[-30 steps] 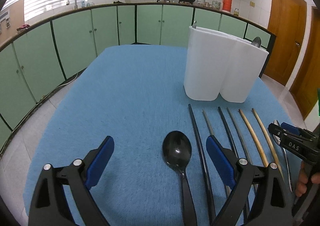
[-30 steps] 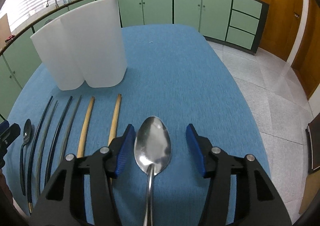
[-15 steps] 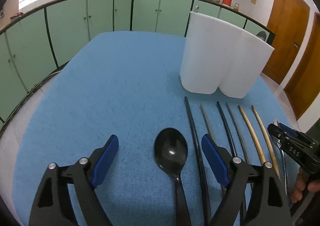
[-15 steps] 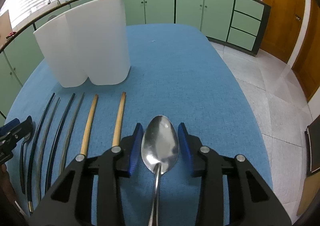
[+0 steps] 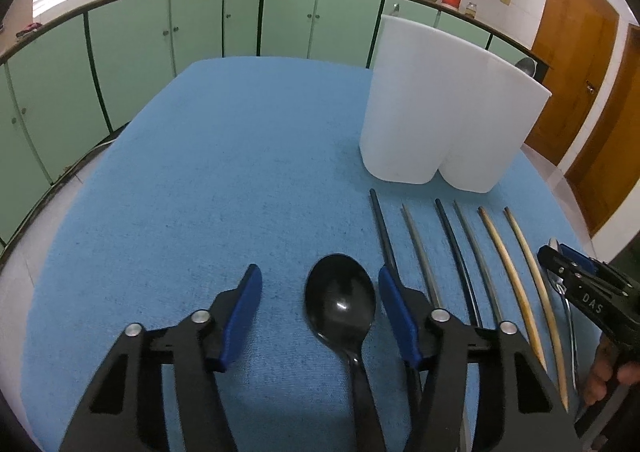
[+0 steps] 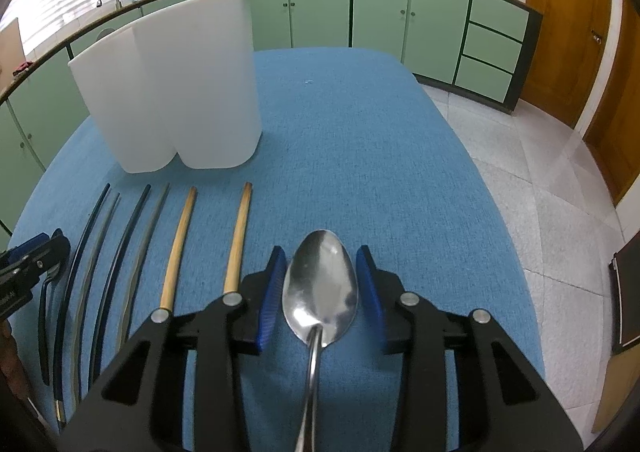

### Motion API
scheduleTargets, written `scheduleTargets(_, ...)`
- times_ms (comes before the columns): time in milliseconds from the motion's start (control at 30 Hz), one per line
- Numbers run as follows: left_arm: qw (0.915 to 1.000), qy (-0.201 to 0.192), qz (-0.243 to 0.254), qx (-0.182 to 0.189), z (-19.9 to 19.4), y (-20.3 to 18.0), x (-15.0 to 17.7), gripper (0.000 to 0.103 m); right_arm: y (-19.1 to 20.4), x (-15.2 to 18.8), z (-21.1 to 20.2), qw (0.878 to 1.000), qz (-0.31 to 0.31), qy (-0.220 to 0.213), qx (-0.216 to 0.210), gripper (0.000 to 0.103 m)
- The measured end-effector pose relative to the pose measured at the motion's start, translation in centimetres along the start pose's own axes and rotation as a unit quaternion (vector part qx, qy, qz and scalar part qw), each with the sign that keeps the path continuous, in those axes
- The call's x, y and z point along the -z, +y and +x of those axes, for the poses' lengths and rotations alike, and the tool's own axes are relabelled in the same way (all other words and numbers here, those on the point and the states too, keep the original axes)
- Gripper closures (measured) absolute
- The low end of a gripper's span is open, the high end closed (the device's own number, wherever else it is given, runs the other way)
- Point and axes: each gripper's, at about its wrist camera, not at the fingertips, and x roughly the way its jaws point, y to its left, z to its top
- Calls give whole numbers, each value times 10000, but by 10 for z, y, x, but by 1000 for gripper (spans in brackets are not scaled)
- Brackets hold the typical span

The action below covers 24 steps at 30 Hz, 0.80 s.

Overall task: Organize utensils
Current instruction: 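Close the left tool on the black spoon while the right tool grips the large silver spoon, then lift both held spoons and lower them into the white utensil holder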

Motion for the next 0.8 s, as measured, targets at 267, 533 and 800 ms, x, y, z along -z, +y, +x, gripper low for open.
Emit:
scheduleTargets(267, 9999, -8, 52, 116, -1, -5, 2, 69, -4, 0, 0, 10000, 51, 43, 12, 67)
scheduleTargets(533, 9996, -77, 221, 136, -4, -15, 8, 69, -6, 0, 1, 9999, 95, 91, 16, 67)
scheduleTargets(800, 9993, -199, 278, 142, -11, -19, 9, 70, -5, 3, -1, 9999, 4, -40, -147, 69)
